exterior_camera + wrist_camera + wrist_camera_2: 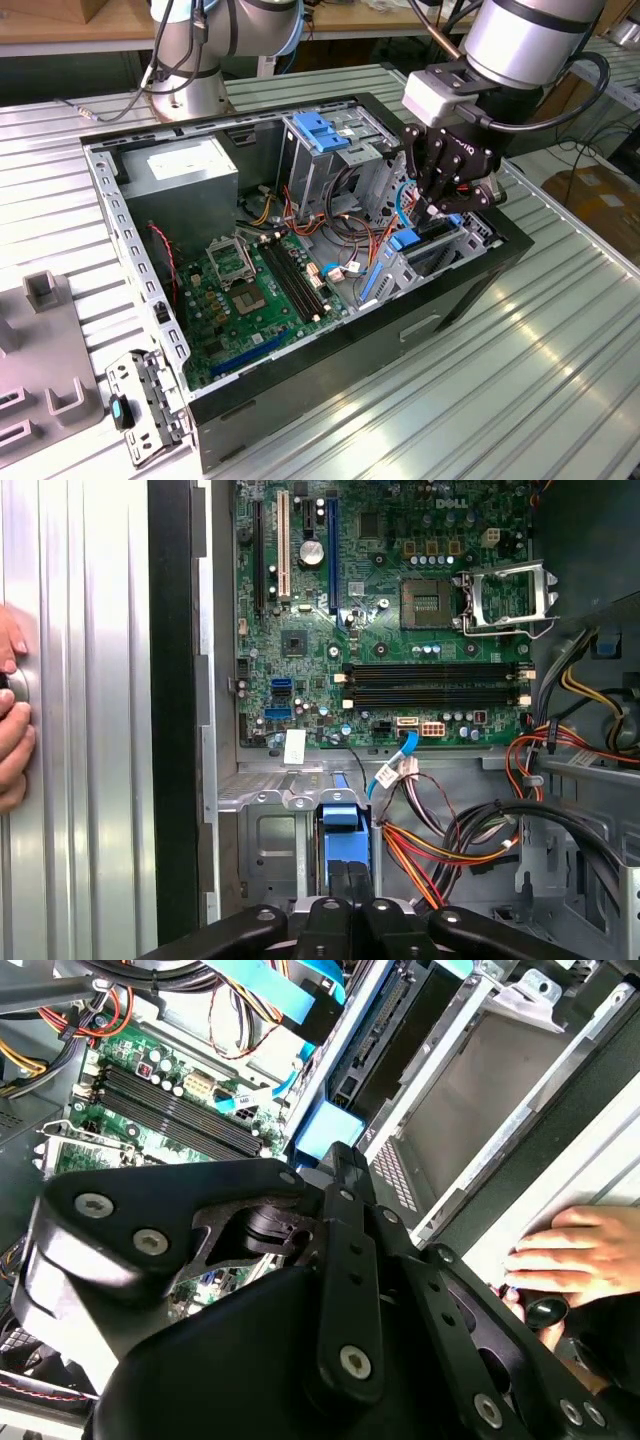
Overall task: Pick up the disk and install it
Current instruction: 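Insert the disk into the insertion slot, then insert the first disk wire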
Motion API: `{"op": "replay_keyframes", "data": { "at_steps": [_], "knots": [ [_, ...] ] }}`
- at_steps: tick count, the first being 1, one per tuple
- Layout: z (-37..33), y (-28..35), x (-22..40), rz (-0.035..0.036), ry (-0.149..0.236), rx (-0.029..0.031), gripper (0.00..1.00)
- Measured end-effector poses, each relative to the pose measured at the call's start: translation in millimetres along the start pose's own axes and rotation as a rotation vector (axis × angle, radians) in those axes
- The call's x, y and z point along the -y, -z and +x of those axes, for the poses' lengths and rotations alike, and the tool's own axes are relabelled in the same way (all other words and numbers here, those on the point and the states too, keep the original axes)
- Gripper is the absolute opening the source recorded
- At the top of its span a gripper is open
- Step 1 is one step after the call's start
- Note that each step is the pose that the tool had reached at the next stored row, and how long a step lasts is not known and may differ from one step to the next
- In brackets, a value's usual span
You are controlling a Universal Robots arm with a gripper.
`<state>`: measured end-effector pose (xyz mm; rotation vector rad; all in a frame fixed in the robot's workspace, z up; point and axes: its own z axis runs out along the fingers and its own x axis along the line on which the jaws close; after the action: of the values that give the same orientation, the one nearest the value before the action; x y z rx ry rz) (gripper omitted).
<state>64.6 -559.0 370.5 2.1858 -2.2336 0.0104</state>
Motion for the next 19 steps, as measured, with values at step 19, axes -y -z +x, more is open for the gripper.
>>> {"op": "replay_keyframes", "data": {
  "at_steps": [19],
  "knots": [
    [0.0,-0.5,2.0,0.0003,0.021,-0.0001,0.11]
  ]
}}
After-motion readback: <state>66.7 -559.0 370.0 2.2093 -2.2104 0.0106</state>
